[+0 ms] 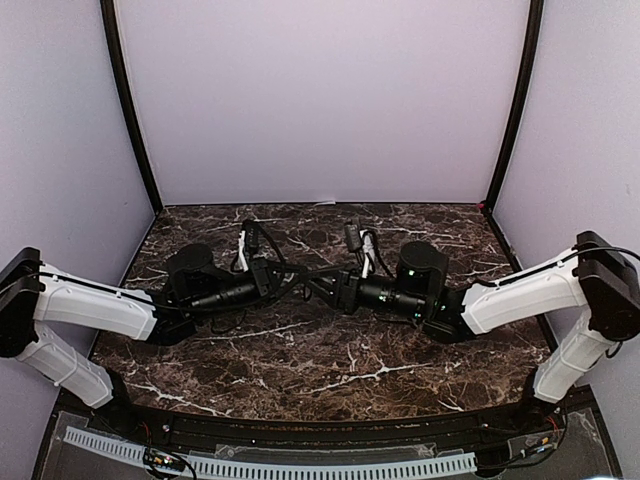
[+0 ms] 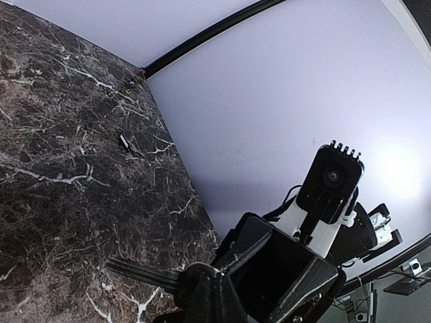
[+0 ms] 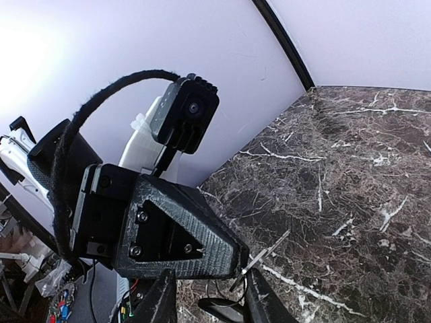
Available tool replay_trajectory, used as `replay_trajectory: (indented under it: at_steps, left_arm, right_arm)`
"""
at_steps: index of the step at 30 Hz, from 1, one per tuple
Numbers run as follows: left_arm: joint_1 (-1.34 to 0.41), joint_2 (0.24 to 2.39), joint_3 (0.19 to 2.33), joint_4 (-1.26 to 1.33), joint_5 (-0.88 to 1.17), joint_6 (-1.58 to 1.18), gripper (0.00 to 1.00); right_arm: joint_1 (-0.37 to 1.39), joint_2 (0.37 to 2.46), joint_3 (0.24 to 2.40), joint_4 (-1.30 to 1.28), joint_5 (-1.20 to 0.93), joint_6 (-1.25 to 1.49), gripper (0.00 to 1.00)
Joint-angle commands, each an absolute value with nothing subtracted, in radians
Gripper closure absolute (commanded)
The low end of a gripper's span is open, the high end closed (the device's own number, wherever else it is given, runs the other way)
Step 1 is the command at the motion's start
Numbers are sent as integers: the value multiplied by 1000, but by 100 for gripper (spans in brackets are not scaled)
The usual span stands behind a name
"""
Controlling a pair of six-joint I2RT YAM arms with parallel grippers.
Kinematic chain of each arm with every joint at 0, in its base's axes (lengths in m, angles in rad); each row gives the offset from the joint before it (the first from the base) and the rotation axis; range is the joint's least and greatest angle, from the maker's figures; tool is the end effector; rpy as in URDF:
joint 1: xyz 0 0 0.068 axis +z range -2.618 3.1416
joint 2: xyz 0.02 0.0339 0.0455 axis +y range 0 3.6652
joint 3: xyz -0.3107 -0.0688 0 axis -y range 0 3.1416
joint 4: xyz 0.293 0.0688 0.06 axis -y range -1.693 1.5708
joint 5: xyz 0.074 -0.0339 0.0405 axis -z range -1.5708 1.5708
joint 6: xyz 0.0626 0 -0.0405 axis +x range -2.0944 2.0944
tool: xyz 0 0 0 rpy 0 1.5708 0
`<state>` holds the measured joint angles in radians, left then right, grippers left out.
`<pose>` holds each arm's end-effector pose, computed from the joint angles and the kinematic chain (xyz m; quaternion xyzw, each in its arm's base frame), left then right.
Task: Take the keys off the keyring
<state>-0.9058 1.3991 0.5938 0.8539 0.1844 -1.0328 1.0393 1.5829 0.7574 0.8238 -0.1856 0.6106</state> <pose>0.2061 -0.2814 0.2565 0.0230 0.6896 -0.6304 0.3556 0.1938 0.3525 0.2493 -0.2139 0.6746 0.5612 0.4292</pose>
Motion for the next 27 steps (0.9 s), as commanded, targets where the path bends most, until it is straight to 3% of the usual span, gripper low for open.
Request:
replay_trajectory:
  at_steps: [1, 7, 20, 27]
  left_arm:
    - [-902, 1363, 571, 890, 169, -1032, 100]
    - [-902, 1356, 553, 916, 157, -1035, 100]
    - [-902, 1350, 542, 956, 157, -1030, 100]
    - [-902, 1348, 540, 960, 158, -1028, 100]
  right_arm:
    - [1036, 1592, 786, 891, -213, 621, 66]
    - [1036, 1591, 786, 915, -253, 620, 68]
    - [1036, 1649, 794, 948, -339, 627, 60]
    - [1036, 1658, 792, 972, -357, 630, 79]
